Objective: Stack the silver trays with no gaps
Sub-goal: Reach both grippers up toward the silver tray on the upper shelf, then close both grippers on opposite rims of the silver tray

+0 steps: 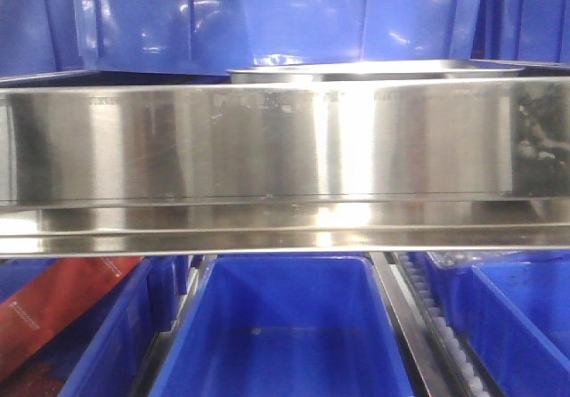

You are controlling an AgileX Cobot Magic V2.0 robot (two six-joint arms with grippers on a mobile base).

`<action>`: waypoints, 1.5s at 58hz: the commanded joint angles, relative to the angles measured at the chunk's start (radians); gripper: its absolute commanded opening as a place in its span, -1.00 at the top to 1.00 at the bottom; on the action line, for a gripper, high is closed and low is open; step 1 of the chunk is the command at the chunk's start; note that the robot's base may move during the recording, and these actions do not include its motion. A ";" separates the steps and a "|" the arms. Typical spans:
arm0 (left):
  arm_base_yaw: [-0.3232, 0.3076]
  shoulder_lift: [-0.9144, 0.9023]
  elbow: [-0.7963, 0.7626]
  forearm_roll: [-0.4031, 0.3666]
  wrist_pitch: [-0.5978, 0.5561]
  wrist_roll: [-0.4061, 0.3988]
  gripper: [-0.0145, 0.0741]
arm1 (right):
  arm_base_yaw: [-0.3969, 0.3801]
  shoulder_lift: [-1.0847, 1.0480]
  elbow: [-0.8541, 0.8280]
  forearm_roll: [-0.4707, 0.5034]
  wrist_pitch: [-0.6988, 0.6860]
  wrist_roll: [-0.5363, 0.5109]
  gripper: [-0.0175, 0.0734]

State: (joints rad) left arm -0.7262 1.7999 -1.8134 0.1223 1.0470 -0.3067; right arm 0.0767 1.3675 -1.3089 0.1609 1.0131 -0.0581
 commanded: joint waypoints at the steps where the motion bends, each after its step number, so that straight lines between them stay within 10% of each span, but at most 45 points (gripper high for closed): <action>1: -0.006 0.027 -0.015 0.017 0.009 -0.047 0.63 | 0.008 0.053 -0.073 -0.016 -0.042 0.004 0.78; 24: -0.006 0.081 -0.015 0.022 0.008 -0.051 -0.24 | 0.015 0.236 -0.185 0.019 0.033 0.004 0.78; 36: -0.006 0.083 -0.015 0.052 -0.014 -0.072 -0.26 | 0.015 0.275 -0.185 0.072 0.027 0.004 0.70; 49: -0.006 0.083 -0.015 0.063 -0.014 -0.082 -0.26 | 0.015 0.278 -0.185 0.074 0.006 0.004 -0.27; 87: -0.006 0.152 -0.015 0.061 0.021 -0.132 -0.26 | 0.015 0.292 -0.185 -0.010 -0.042 0.036 -0.11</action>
State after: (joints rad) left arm -0.7265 1.9440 -1.8213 0.1819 1.0520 -0.4263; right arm 0.0886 1.6553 -1.4832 0.1670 0.9948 -0.0276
